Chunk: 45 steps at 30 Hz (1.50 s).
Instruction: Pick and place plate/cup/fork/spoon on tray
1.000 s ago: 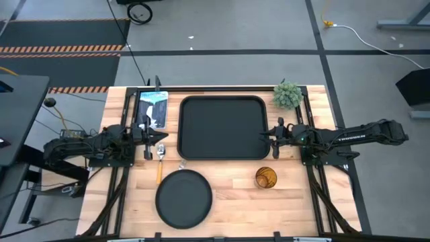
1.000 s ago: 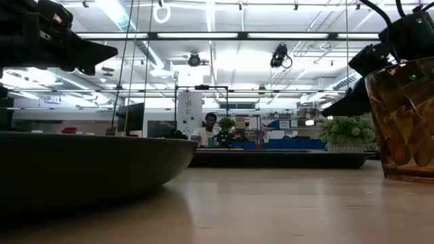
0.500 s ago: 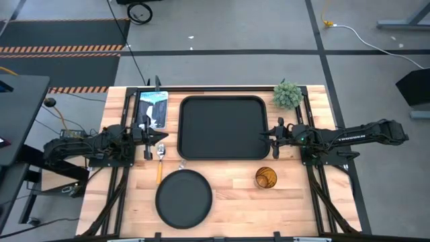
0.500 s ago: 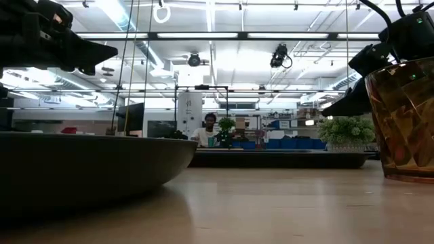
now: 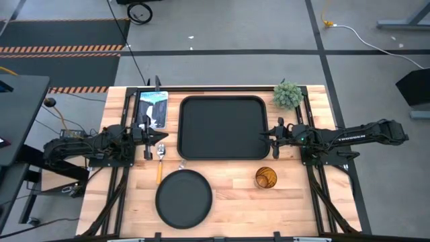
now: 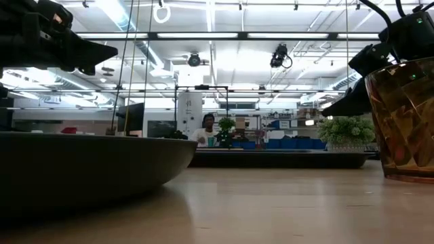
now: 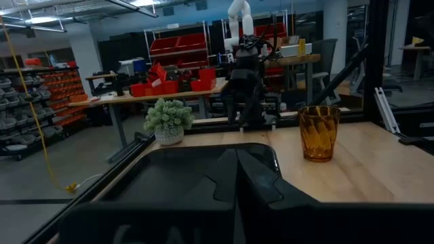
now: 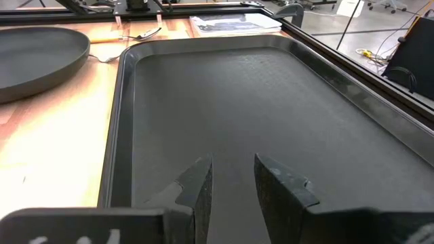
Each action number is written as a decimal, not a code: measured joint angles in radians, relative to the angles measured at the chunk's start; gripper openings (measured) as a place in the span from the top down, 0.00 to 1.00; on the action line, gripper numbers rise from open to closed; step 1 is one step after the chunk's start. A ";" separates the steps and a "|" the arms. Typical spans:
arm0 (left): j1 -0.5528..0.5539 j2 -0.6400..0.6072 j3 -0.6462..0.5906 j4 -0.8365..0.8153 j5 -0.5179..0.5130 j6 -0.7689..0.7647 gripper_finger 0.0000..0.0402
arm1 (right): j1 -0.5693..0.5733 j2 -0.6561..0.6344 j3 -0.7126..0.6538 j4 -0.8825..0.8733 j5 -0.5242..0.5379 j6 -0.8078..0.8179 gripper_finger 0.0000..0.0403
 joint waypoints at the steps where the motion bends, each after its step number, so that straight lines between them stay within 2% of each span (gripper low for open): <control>1: 0.000 0.000 0.000 0.000 0.000 0.000 0.98 | 0.000 0.000 0.000 0.000 0.000 0.000 0.71; 41: 0.000 0.000 0.000 0.000 0.000 0.000 0.98 | 0.000 0.000 0.000 0.000 0.000 0.000 0.71; 45: 0.000 0.000 0.000 0.000 0.000 0.000 0.98 | -0.001 0.000 0.000 0.003 0.051 0.000 0.71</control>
